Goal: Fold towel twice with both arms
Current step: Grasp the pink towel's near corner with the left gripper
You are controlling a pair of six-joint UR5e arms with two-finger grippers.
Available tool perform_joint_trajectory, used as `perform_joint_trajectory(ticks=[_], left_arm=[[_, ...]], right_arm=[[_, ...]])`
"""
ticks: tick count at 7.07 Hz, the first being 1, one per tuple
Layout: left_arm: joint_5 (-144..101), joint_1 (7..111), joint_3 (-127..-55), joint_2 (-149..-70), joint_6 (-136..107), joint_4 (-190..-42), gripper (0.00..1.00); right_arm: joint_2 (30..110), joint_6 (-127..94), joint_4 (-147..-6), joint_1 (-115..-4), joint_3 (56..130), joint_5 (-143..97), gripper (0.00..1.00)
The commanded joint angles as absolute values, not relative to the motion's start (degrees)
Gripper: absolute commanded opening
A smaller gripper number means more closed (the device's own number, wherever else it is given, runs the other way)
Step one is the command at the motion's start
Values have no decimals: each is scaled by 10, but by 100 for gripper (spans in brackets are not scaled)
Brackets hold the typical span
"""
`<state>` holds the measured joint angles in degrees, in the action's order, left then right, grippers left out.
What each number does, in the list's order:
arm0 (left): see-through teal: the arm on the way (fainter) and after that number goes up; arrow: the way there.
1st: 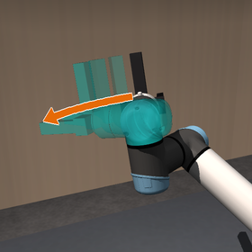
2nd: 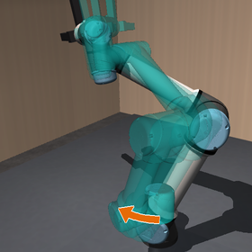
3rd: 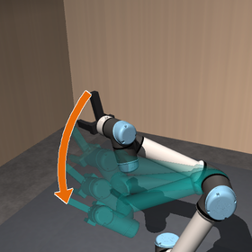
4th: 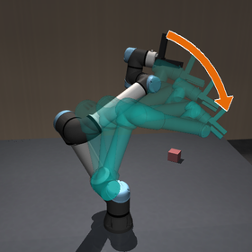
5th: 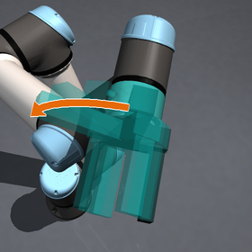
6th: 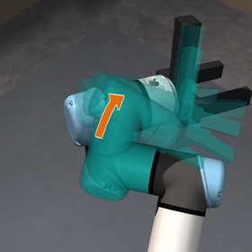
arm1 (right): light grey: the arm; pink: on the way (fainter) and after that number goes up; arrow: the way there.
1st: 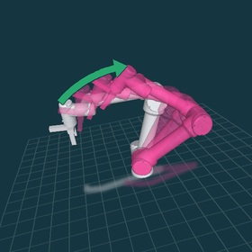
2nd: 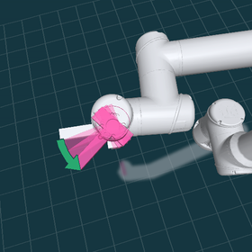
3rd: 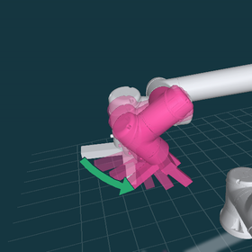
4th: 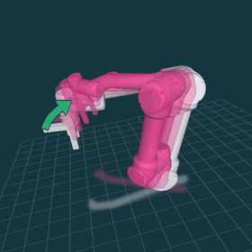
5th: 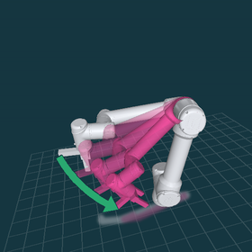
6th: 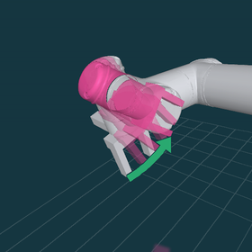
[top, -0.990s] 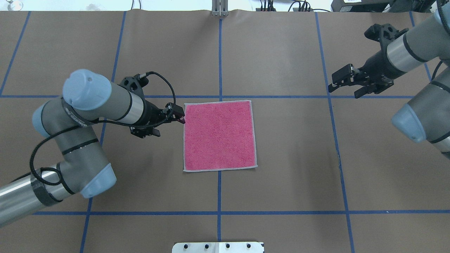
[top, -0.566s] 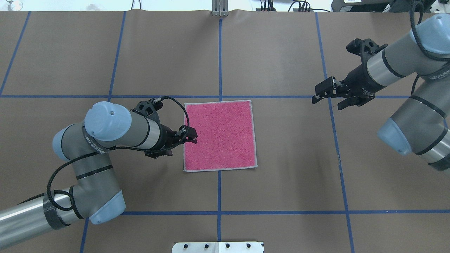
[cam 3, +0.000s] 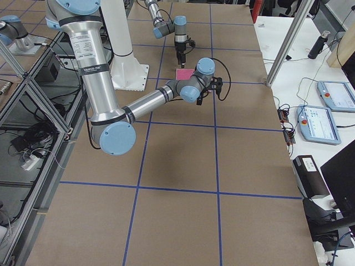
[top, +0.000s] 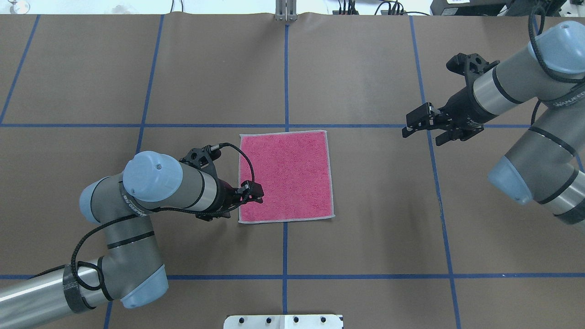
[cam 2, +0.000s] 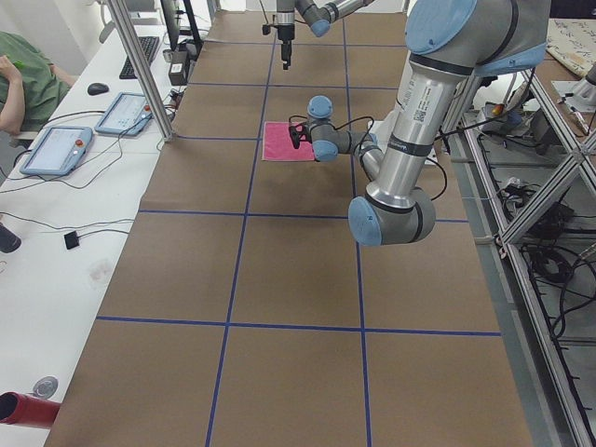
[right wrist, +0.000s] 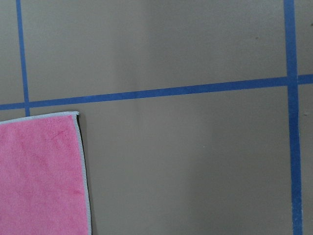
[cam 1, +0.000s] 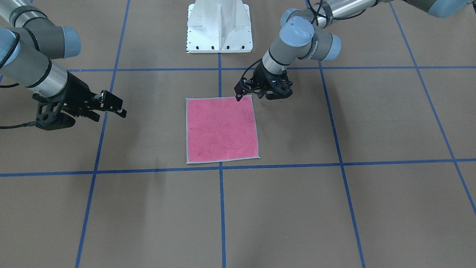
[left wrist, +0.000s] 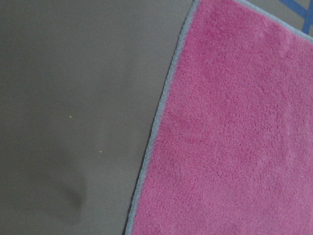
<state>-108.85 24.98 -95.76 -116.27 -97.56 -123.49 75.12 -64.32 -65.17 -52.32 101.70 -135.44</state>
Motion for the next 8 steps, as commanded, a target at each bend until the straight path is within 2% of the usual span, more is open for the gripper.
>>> perform_joint_trajectory(ticks=[1,8], left_arm=[[-1088,244,-954,-1163,-975,-1235,97],[-1088,236,-940,-1167,-975,-1234,86]], right_arm=[[751,-643,-651,-523,1016,-1354,100],[747,-643,-651,-523,1016,-1355,100]])
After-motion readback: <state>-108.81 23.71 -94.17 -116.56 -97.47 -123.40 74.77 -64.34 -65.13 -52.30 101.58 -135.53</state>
